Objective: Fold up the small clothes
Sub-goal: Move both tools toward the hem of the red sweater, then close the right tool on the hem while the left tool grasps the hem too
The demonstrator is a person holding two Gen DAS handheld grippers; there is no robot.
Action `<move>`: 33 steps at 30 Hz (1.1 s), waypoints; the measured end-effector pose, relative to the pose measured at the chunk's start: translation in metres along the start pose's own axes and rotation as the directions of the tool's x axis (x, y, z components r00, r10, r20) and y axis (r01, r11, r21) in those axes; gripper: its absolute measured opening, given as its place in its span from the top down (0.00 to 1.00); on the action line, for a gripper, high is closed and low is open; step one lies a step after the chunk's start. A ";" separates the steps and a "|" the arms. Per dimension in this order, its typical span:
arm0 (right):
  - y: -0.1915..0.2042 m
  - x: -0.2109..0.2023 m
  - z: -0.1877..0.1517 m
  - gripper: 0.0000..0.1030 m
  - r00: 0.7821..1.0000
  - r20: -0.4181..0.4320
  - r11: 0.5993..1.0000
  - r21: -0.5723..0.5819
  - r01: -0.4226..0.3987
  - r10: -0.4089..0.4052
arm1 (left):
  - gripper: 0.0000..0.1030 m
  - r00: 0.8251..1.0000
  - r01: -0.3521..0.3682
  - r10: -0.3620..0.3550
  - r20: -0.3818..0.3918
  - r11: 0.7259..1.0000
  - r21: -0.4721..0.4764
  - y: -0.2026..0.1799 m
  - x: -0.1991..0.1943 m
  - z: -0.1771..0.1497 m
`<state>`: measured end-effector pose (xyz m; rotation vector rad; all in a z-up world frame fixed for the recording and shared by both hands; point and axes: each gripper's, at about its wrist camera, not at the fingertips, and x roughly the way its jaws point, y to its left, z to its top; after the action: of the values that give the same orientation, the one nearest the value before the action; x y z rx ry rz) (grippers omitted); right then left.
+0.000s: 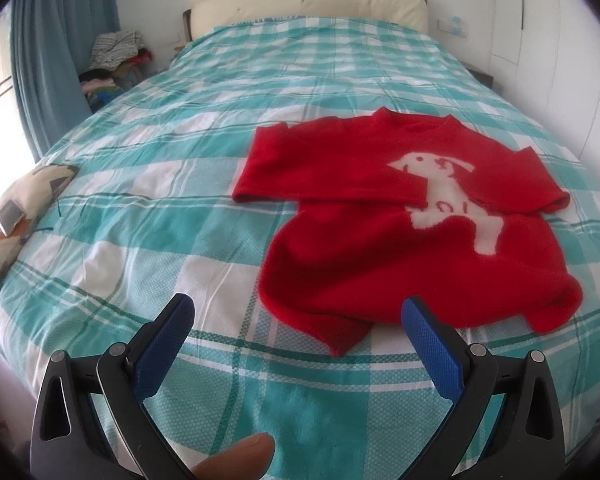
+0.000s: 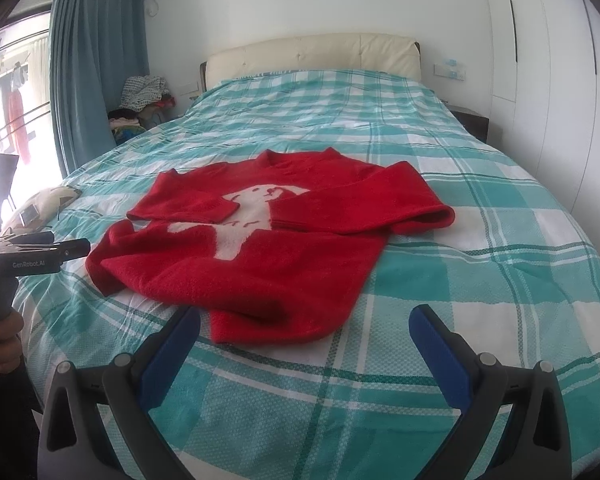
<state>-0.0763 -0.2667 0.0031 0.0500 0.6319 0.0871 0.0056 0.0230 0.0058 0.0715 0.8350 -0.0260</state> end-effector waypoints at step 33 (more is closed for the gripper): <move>0.001 0.061 0.021 0.96 0.912 -0.208 0.930 0.179 -0.321 0.354 | 0.94 0.917 0.346 -0.349 -0.192 0.937 -0.051 0.021 0.040 -0.007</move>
<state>-0.0148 -0.2603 -0.0155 0.2914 0.8651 0.3896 0.0280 0.0444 -0.0272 -0.0923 1.0402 -0.3537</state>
